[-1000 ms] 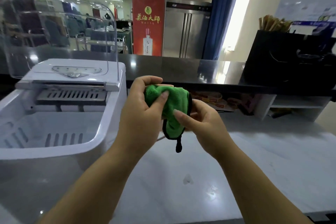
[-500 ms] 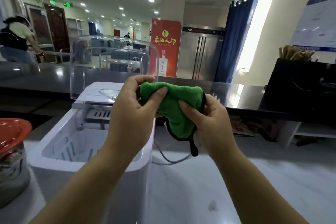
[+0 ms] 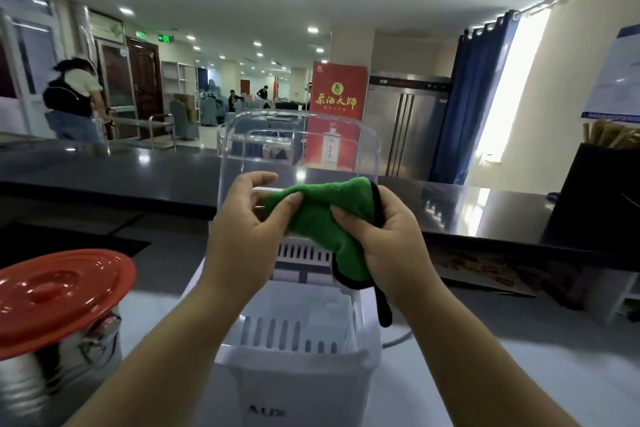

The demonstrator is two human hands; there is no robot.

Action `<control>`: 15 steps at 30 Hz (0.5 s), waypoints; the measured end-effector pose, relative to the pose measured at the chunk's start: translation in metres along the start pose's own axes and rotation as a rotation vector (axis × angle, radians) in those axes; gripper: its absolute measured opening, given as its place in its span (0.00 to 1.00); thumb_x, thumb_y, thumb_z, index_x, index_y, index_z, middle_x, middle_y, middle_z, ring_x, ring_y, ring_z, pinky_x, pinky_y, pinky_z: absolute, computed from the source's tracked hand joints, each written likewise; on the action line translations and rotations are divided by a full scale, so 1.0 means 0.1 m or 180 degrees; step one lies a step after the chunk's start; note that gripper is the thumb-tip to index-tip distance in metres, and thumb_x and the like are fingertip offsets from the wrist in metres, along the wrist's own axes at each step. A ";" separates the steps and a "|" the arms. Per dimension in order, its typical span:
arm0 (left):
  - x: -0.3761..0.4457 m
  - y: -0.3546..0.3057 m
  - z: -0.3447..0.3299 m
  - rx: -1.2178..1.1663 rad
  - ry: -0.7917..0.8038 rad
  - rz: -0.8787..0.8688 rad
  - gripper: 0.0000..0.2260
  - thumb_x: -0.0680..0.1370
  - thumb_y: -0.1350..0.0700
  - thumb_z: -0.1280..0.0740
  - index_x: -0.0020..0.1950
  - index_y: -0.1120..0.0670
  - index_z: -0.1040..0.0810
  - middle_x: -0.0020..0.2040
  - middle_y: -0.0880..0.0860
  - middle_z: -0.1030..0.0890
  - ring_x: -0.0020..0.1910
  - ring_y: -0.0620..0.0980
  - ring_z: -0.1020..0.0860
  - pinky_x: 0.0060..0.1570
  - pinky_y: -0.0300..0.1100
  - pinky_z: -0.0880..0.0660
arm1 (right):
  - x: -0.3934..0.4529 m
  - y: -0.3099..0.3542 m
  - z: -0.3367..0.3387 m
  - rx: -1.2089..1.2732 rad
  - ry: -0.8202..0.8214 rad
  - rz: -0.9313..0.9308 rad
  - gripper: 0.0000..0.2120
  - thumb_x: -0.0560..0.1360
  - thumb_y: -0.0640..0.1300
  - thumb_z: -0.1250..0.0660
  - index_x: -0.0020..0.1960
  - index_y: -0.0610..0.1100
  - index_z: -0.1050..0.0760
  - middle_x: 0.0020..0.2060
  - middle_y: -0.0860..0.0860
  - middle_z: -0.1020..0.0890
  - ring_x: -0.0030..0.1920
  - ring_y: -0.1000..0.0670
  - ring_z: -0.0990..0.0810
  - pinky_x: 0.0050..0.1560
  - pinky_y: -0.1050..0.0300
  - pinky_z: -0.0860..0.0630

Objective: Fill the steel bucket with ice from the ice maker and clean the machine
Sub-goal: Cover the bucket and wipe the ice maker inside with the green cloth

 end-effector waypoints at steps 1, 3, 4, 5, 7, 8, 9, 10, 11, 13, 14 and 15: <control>0.04 0.05 0.06 0.0029 -0.0025 -0.0003 0.12 0.75 0.52 0.32 0.57 0.48 0.29 0.48 0.50 0.20 0.47 0.48 0.19 0.47 0.48 0.20 | 0.05 -0.01 -0.05 -0.0100 -0.0036 0.0100 0.08 0.73 0.35 0.30 0.50 0.43 0.24 0.45 0.44 0.18 0.46 0.45 0.18 0.45 0.54 0.19; 0.12 0.13 0.16 0.0240 -0.0175 -0.0108 0.13 0.75 0.52 0.32 0.58 0.49 0.29 0.49 0.48 0.20 0.50 0.46 0.21 0.49 0.39 0.23 | 0.15 -0.01 -0.13 -0.0372 -0.0135 0.0335 0.09 0.73 0.35 0.30 0.48 0.47 0.24 0.43 0.48 0.19 0.45 0.49 0.19 0.46 0.55 0.19; 0.16 0.17 0.21 0.0401 -0.0276 -0.0158 0.14 0.76 0.52 0.32 0.60 0.50 0.28 0.51 0.48 0.21 0.52 0.45 0.23 0.49 0.34 0.26 | 0.20 0.00 -0.17 -0.0557 -0.0217 0.0478 0.10 0.73 0.35 0.30 0.47 0.49 0.25 0.41 0.51 0.19 0.44 0.53 0.19 0.45 0.58 0.20; 0.21 0.22 0.26 0.0557 -0.0375 -0.0184 0.15 0.76 0.52 0.32 0.62 0.51 0.29 0.54 0.48 0.23 0.54 0.45 0.24 0.49 0.31 0.29 | 0.26 0.02 -0.20 -0.0763 -0.0306 0.0641 0.10 0.73 0.36 0.30 0.46 0.50 0.26 0.41 0.53 0.20 0.43 0.55 0.20 0.44 0.59 0.21; 0.30 0.34 0.35 0.0782 -0.0500 -0.0138 0.19 0.77 0.53 0.33 0.67 0.53 0.31 0.59 0.49 0.30 0.60 0.48 0.29 0.56 0.38 0.29 | 0.38 0.05 -0.25 -0.1184 -0.0446 0.0985 0.09 0.73 0.40 0.30 0.48 0.50 0.28 0.45 0.51 0.22 0.46 0.51 0.21 0.46 0.53 0.21; 0.35 0.41 0.39 0.0840 -0.0505 -0.0053 0.21 0.77 0.54 0.33 0.69 0.53 0.32 0.61 0.50 0.32 0.63 0.50 0.31 0.60 0.45 0.29 | 0.44 0.06 -0.27 -0.1417 -0.0519 0.1164 0.09 0.73 0.41 0.30 0.50 0.49 0.28 0.47 0.50 0.23 0.48 0.47 0.22 0.47 0.50 0.21; 0.40 0.47 0.42 0.0866 -0.0475 0.0052 0.23 0.77 0.54 0.33 0.71 0.53 0.34 0.64 0.51 0.33 0.65 0.52 0.32 0.63 0.49 0.31 | 0.51 0.07 -0.30 -0.1671 -0.0621 0.1352 0.10 0.72 0.41 0.29 0.51 0.47 0.28 0.48 0.50 0.24 0.49 0.46 0.23 0.48 0.48 0.22; 0.44 0.53 0.44 0.0877 -0.0417 0.0159 0.24 0.78 0.55 0.34 0.73 0.53 0.36 0.67 0.53 0.34 0.66 0.52 0.33 0.65 0.51 0.32 | 0.57 0.08 -0.32 -0.1927 -0.0731 0.1560 0.11 0.72 0.41 0.29 0.51 0.45 0.27 0.48 0.50 0.26 0.50 0.45 0.25 0.49 0.48 0.24; 0.47 0.59 0.45 0.0867 -0.0328 0.0262 0.25 0.78 0.55 0.34 0.74 0.53 0.38 0.68 0.54 0.34 0.66 0.50 0.33 0.65 0.49 0.32 | 0.64 0.09 -0.34 -0.2164 -0.0809 0.1782 0.11 0.71 0.42 0.28 0.51 0.44 0.27 0.48 0.49 0.27 0.50 0.44 0.25 0.49 0.45 0.24; 0.51 0.68 0.45 0.0763 -0.0090 0.0441 0.27 0.78 0.57 0.35 0.75 0.54 0.41 0.69 0.54 0.32 0.63 0.47 0.32 0.61 0.43 0.33 | 0.76 0.12 -0.40 -0.2603 -0.0847 0.2196 0.14 0.70 0.42 0.28 0.52 0.46 0.29 0.48 0.46 0.26 0.49 0.42 0.24 0.48 0.39 0.24; 0.52 0.72 0.44 0.0684 0.0020 0.0512 0.27 0.79 0.59 0.35 0.76 0.54 0.42 0.69 0.54 0.31 0.63 0.46 0.31 0.59 0.40 0.33 | 0.81 0.11 -0.42 -0.2830 -0.0822 0.2372 0.16 0.69 0.41 0.28 0.52 0.47 0.31 0.48 0.45 0.26 0.48 0.42 0.24 0.47 0.41 0.24; 0.52 0.76 0.43 0.0604 0.0107 0.0567 0.27 0.79 0.61 0.36 0.76 0.55 0.41 0.68 0.53 0.29 0.64 0.47 0.29 0.58 0.38 0.33 | 0.85 0.10 -0.45 -0.3054 -0.0746 0.2524 0.19 0.68 0.39 0.27 0.53 0.47 0.32 0.48 0.43 0.25 0.47 0.42 0.23 0.46 0.45 0.25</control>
Point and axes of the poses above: each hand's wrist, its own x-axis towards the middle knuckle, its own z-axis out of the back of the hand, y = z × x, the point moved 2 cm from there along x, towards the middle knuckle
